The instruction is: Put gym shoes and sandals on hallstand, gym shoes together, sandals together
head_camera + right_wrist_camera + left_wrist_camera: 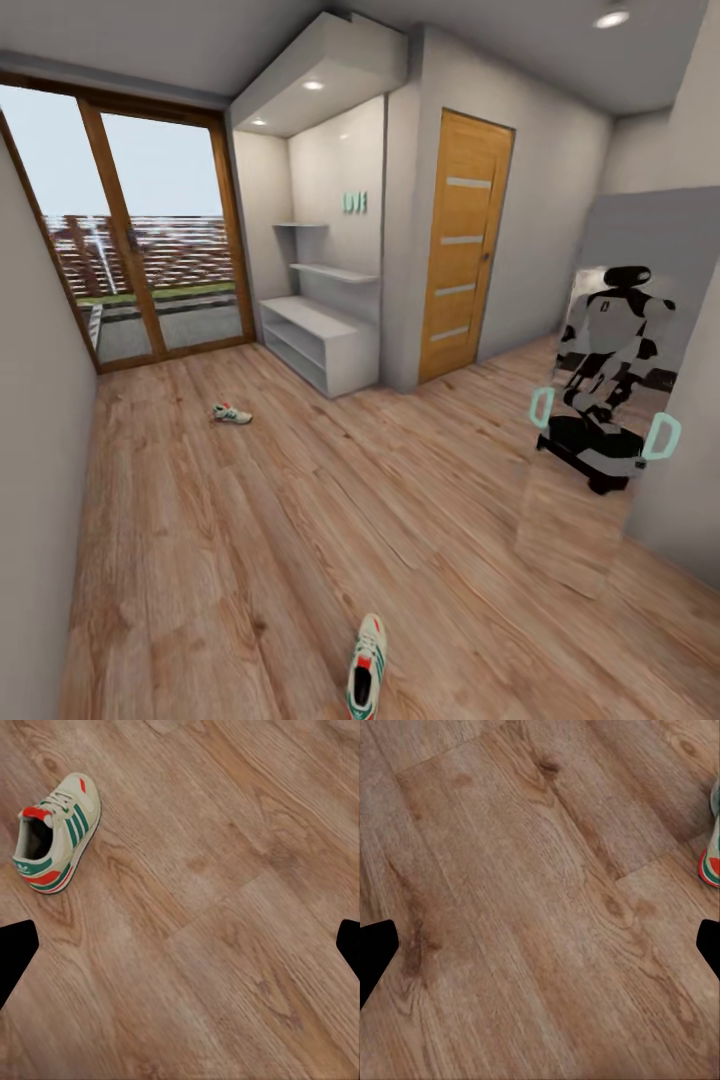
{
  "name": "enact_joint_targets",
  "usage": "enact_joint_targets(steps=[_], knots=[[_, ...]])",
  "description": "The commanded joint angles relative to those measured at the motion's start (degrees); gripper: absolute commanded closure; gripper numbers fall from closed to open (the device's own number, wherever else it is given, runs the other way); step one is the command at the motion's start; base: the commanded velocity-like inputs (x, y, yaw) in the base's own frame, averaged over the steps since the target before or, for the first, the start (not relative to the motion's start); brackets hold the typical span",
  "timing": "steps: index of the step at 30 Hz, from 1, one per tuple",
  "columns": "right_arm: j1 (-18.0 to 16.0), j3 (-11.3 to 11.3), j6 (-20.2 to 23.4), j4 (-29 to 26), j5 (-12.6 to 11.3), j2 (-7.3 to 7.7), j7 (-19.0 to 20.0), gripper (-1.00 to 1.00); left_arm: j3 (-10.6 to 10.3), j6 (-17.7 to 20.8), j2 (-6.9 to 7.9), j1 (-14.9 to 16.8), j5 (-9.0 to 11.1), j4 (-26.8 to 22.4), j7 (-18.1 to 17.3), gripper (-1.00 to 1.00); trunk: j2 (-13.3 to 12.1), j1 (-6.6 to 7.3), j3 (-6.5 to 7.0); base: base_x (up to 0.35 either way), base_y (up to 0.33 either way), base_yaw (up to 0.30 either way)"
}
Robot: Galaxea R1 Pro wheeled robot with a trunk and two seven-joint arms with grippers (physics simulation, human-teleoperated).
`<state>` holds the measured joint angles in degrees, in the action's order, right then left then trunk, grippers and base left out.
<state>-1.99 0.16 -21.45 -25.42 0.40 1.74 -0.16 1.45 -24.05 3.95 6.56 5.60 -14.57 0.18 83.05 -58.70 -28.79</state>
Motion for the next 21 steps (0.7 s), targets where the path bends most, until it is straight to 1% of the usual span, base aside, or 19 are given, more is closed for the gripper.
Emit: enact_joint_targets(steps=[1, 6, 12, 15, 21], knots=[[-0.03, 0.02, -0.17, 0.02, 0.04, 0.01, -0.02, -1.00, -0.18, -0.15, 0.01, 0.04, 0.56, 0.05, -0.06, -1.00, 0.03, -0.02, -0.06, 0.247, 0.242, 0.000], [-0.03, 0.01, -0.17, 0.02, 0.04, 0.01, -0.02, -1.00, -0.21, -0.14, 0.00, 0.04, 0.56, 0.07, -0.07, -1.00, 0.03, -0.02, -0.06, 0.226, 0.257, -0.001], [-0.03, 0.01, -0.17, -0.02, 0.04, 0.01, -0.02, -1.00, -0.29, -0.12, -0.05, 0.04, 0.41, 0.14, -0.09, -1.00, 0.03, -0.02, -0.06, 0.166, 0.265, -0.030], [-0.03, 0.01, -0.17, -0.05, 0.01, -0.02, -0.02, -1.00, -0.30, -0.13, -0.07, 0.04, 0.31, 0.15, -0.09, -1.00, 0.03, -0.02, -0.06, 0.073, 0.108, -0.013], [-0.03, 0.01, -0.24, -0.13, -0.05, -0.15, -0.02, -1.00, -0.30, -0.12, -0.08, 0.04, 0.18, 0.16, -0.09, -1.00, 0.03, -0.02, -0.06, 0.008, 0.012, -0.001]])
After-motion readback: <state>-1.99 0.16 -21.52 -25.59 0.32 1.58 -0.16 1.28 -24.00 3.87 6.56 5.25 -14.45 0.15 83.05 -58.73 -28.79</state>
